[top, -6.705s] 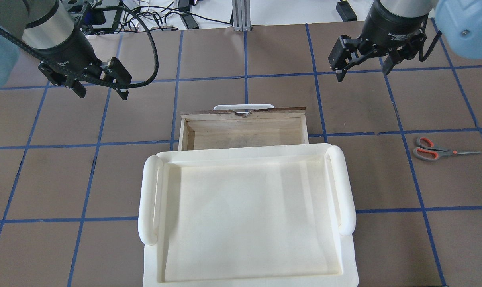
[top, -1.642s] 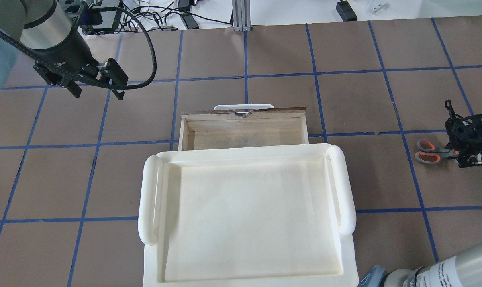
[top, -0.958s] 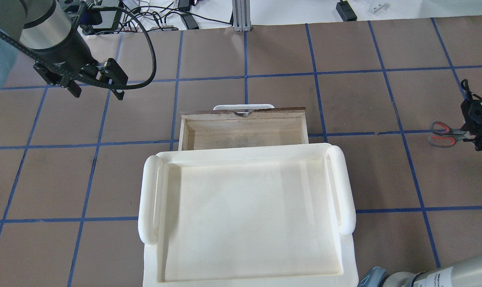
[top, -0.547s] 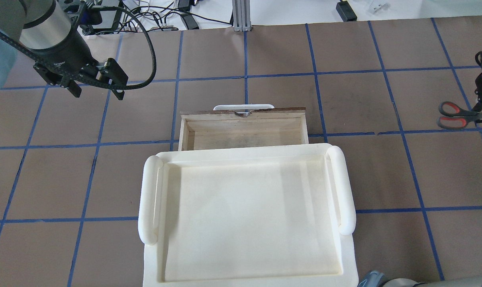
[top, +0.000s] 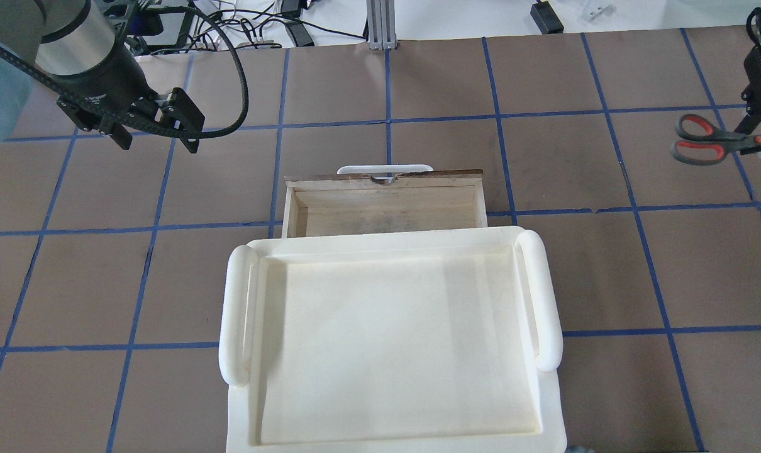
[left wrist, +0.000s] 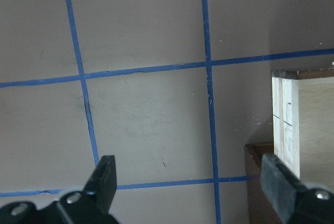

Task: Put scissors in drawer and close it
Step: 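Lift the scissors and carry them with the right gripper over the drawer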

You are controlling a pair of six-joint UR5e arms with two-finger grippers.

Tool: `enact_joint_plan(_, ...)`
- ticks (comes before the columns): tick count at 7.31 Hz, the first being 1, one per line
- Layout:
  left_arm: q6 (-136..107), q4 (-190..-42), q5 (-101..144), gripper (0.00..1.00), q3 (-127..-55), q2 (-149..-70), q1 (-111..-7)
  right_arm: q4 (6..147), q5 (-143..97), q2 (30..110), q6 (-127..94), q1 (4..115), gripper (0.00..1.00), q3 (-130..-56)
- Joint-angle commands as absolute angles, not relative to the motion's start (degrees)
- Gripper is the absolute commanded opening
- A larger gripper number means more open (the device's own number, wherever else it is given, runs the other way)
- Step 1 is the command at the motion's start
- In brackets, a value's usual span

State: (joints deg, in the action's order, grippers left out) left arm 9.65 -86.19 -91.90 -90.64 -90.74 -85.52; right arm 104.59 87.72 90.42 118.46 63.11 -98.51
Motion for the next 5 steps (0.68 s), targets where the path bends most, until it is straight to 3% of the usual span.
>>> enact_joint_plan(1,9.8,-86.1,-91.8,1.0,-90.7,-90.7,-85.3,101.0,88.5,91.8,113.7,73.1,0.04,-96.7)
enact_joint_plan(5,9.8,-86.1,-92.1,1.0,-90.7,-90.4,-85.2,100.7,89.6,89.3,94.2,90.4,0.04,-95.3)
